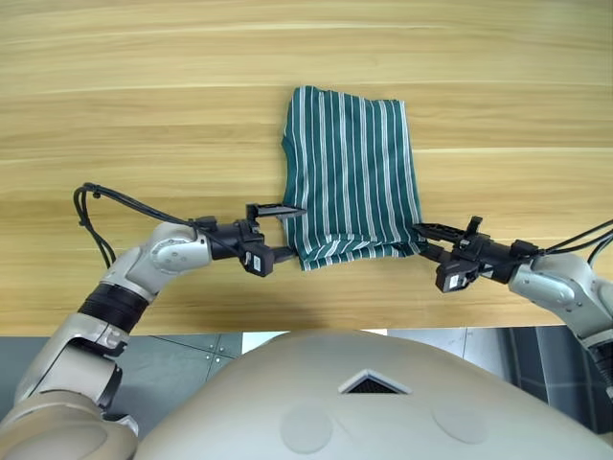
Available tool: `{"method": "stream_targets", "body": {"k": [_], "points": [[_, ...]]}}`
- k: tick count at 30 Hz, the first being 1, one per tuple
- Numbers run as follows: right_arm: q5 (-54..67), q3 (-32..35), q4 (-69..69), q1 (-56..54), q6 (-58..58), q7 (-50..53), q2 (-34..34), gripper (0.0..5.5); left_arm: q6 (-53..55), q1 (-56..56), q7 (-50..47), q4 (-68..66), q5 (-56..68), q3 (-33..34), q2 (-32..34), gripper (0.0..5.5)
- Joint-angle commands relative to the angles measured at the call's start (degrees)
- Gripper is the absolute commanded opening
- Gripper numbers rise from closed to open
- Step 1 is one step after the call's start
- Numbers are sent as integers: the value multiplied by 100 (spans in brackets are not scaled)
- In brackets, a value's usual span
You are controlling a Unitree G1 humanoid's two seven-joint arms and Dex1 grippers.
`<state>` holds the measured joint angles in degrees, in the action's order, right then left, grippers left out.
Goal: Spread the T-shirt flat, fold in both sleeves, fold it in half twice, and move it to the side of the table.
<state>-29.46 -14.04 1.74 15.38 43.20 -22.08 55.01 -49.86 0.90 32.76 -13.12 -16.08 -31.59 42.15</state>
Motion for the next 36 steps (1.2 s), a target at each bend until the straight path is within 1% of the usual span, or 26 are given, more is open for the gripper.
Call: {"method": "stream_targets", "body": {"k": [1,2,3,4,6,7,8,10,18,26,33,36], "points": [[-449,-254,283,32,-162,-183,-62,88,225,-493,611,-423,-551,-514,239,316],[-454,-276,278,13,-156,-180,-79,79,215,-486,613,-460,-533,-543,236,307],[-456,-295,270,-3,-156,-181,-91,53,204,-480,622,-502,-503,-570,226,280],[-457,-323,270,-32,-151,-182,-107,43,200,-461,628,-555,-510,-614,193,271],[-478,-369,284,-66,-143,-170,-138,16,174,-419,601,-673,-570,-681,124,231],[-487,-382,289,-78,-138,-153,-148,14,175,-394,562,-720,-629,-694,94,220],[-490,-391,298,-87,-133,-140,-154,14,173,-372,533,-760,-663,-698,73,196],[-482,-404,290,-72,-125,-116,-152,14,167,-366,499,-785,-701,-701,62,175],[-459,-413,238,-16,-82,-85,-126,13,284,-308,258,-929,-883,-654,-52,111],[-225,-385,205,-26,46,-84,-160,13,299,-362,80,-1010,-781,-631,-57,45],[157,-350,143,-8,149,-140,-196,13,298,-490,-57,-965,-501,-384,28,2],[206,-335,182,-48,142,-141,-245,13,277,-408,-171,-949,-340,-187,27,0]]}}
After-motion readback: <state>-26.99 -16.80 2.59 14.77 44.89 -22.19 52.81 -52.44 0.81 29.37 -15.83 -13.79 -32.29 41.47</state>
